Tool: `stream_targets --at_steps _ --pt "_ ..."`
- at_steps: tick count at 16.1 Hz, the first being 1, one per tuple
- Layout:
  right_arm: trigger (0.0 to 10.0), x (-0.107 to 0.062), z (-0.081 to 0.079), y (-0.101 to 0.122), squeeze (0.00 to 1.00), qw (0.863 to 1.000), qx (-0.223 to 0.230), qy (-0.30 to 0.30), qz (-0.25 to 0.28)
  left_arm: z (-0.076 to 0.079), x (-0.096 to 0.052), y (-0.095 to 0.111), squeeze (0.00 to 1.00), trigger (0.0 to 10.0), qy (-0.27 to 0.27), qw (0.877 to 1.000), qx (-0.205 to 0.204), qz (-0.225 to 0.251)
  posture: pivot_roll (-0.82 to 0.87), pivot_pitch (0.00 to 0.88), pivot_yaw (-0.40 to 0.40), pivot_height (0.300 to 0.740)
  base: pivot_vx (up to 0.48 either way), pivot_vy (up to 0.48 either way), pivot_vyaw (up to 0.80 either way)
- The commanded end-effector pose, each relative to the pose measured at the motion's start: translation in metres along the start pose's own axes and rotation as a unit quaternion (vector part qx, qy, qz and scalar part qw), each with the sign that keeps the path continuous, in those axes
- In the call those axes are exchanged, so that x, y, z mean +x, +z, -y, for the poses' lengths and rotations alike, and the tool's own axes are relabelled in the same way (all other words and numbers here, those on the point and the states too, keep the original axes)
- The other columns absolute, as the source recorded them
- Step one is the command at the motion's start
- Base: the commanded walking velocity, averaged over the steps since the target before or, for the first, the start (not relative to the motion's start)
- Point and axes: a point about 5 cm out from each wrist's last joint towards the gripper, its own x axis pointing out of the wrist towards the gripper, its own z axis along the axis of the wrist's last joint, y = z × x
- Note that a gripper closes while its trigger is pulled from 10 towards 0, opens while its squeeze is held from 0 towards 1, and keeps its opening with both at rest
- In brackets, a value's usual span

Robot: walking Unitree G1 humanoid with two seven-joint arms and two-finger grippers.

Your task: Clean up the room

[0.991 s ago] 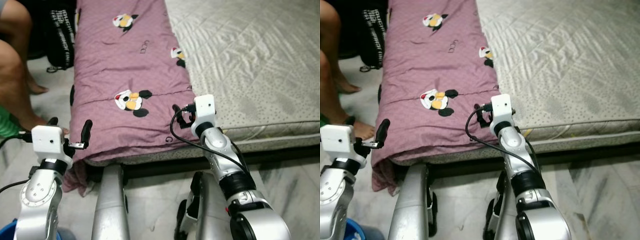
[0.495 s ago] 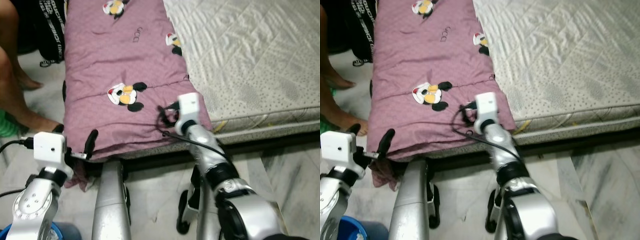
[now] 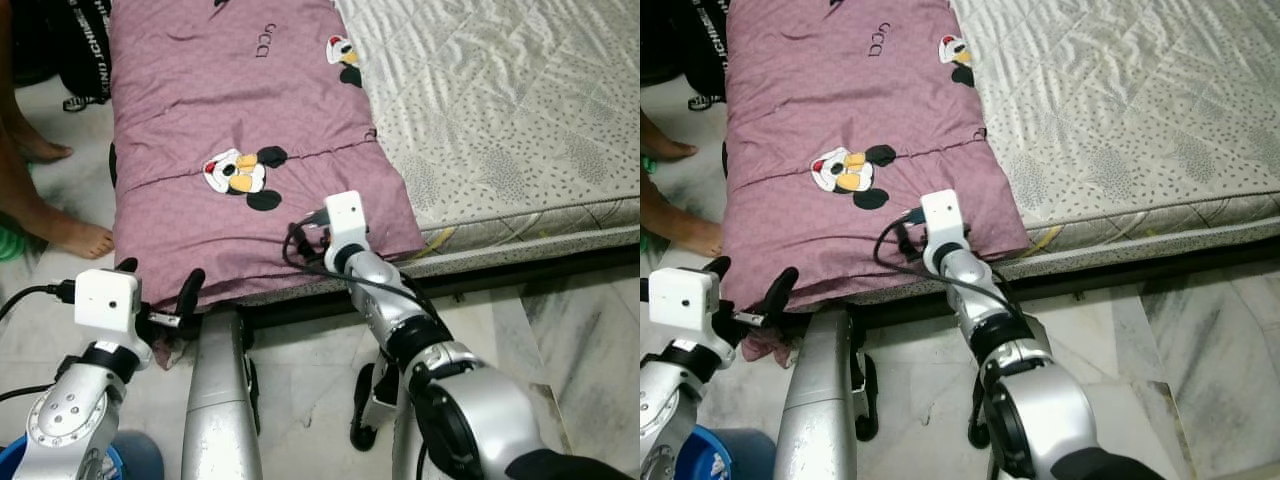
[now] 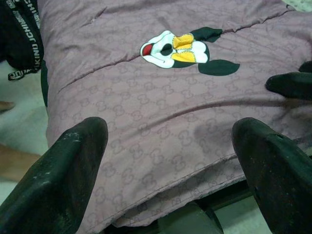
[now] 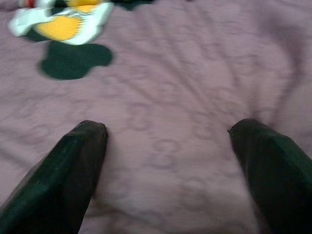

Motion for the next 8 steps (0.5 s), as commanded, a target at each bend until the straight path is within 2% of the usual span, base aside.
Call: stream_targets --at_steps 1,3,4,5,6,7,8 --pt "10.0 -0.004 0.012 -0.015 0.00 0.998 0.028 -0.032 -0.035 0.002 -0.003 -0.005 0.00 10.0 0.001 1.000 -0.004 -0.015 0.26 0.350 -0.001 0.564 0.000 0.000 0.00" --pt "10.0 -0.012 0.046 -0.025 0.00 0.990 0.078 -0.102 -0.051 0.002 0.001 -0.005 0.00 10.0 0.002 1.000 -0.004 -0.015 0.26 0.339 -0.009 0.564 0.000 0.000 0.00" --pt "10.0 -0.018 0.062 -0.032 0.00 0.985 0.091 -0.138 -0.059 0.001 0.003 -0.005 0.00 10.0 0.003 1.000 -0.004 -0.014 0.25 0.336 -0.009 0.564 0.000 0.000 0.00" --pt "10.0 -0.022 0.071 -0.035 0.00 0.980 0.101 -0.158 -0.063 0.001 0.004 -0.005 0.00 10.0 0.004 1.000 -0.004 -0.013 0.25 0.331 -0.009 0.564 0.000 0.000 0.00" --pt "10.0 -0.030 0.090 -0.039 0.00 0.972 0.117 -0.191 -0.064 0.001 0.007 -0.005 0.00 10.0 0.004 1.000 -0.005 -0.011 0.24 0.322 -0.008 0.564 0.000 0.000 0.00" --pt "10.0 -0.035 0.103 -0.039 0.00 0.970 0.111 -0.209 -0.059 0.001 0.011 -0.006 0.00 10.0 0.003 1.000 -0.005 -0.009 0.22 0.312 -0.005 0.564 0.000 0.000 0.00" --pt "10.0 -0.037 0.108 -0.039 0.00 0.970 0.106 -0.212 -0.057 0.002 0.012 -0.006 0.00 10.0 0.002 1.000 -0.005 -0.008 0.22 0.306 -0.004 0.564 0.000 0.000 0.00"
